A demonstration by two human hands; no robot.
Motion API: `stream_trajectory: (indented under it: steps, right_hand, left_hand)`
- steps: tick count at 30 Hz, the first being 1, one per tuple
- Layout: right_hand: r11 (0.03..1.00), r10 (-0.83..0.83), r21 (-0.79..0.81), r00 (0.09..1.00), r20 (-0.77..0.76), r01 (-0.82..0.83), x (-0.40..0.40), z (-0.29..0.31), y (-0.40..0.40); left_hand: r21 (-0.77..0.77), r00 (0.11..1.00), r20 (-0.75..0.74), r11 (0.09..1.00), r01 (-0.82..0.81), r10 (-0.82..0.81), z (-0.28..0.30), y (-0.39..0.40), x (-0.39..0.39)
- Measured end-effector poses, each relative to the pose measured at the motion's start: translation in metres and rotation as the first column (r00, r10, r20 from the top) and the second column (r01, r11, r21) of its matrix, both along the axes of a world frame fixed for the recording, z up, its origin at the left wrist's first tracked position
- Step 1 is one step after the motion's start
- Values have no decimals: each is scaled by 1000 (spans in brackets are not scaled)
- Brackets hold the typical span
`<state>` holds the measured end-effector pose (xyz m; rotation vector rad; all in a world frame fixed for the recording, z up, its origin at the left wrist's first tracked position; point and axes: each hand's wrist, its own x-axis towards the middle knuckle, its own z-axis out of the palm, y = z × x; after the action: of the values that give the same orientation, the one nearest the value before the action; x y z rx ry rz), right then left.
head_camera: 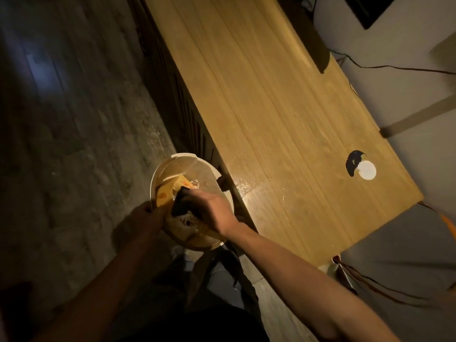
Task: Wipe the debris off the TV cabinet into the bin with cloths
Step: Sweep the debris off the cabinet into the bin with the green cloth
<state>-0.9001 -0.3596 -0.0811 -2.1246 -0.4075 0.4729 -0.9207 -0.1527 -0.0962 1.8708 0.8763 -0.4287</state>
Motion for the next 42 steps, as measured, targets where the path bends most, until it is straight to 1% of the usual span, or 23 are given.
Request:
stream_trajectory:
  steps: [1,5,9,12,16,19,20,22,24,26,28,30,32,34,36,37,39,41,42]
  right_hand:
    - [998,-52,26,998,-32,53,-7,0,6]
    - [954,-292,56,955,-52,295,-18,10,14]
    - [898,-426,113,905,-18,425,-13,28,3]
    - [827,-541,145,839,-56,543,-7,47,-13]
    - [696,-691,156,713,-119,701,2,66,-56]
    - [542,-807,134,558,-191,830,8,75,-113]
    - [485,-844,124,501,-193,865,10,77,-137]
    - [379,-910,96,389,-140,920,15,77,-188]
    - [310,-950,45,311,-11,950,21,72,-244]
    - [259,-962,-23,260,80,966,27,65,-298]
    - [215,-960,-105,230,161,971,30,56,-351]
    - [191,-943,-189,233,239,963,35,49,-397]
    - [203,-924,-270,275,266,941,43,42,-432]
    - [268,-897,-370,370,241,890,49,34,-458]
    - [344,-864,-461,468,185,818,53,25,-466]
    - [372,-845,-480,504,178,795,53,20,-465]
    - [405,-788,-470,560,255,784,52,12,-459]
    - [394,-746,-461,570,344,795,52,8,-453]
    - [384,-746,-463,564,354,799,54,7,-450]
  left_hand:
    - [-14,1000,8,1000,-12,13,1,1,-1]
    - [-39,997,17,996,-76,77,5,3,-7]
    - [-112,995,-23,989,-96,94,12,-1,-23]
    - [-84,997,-50,995,-60,56,14,-2,-32]
    - [-14,1000,-23,1000,18,-19,10,-3,-41]
    - [29,996,-51,997,74,-73,4,-4,-42]
    - [51,994,-71,995,85,-81,1,-6,-41]
    - [52,995,-77,996,66,-62,-4,-12,-41]
    - [41,997,-58,998,54,-51,-9,-20,-44]
    - [45,998,-56,998,44,-41,-17,-27,-46]
    - [45,998,-66,999,27,-24,-26,-33,-46]
    - [34,998,-63,999,7,-5,-31,-39,-48]
    - [26,997,-33,998,-62,63,-33,-45,-52]
    - [27,993,19,993,-118,118,-36,-50,-56]
    - [15,989,46,989,-144,143,-39,-55,-60]
    - [-3,986,55,987,-160,160,-42,-59,-62]
    - [-29,975,79,978,-207,209,-48,-63,-65]
    - [-73,964,88,967,-243,249,-55,-66,-68]
    - [-100,964,72,964,-248,256,-61,-65,-71]
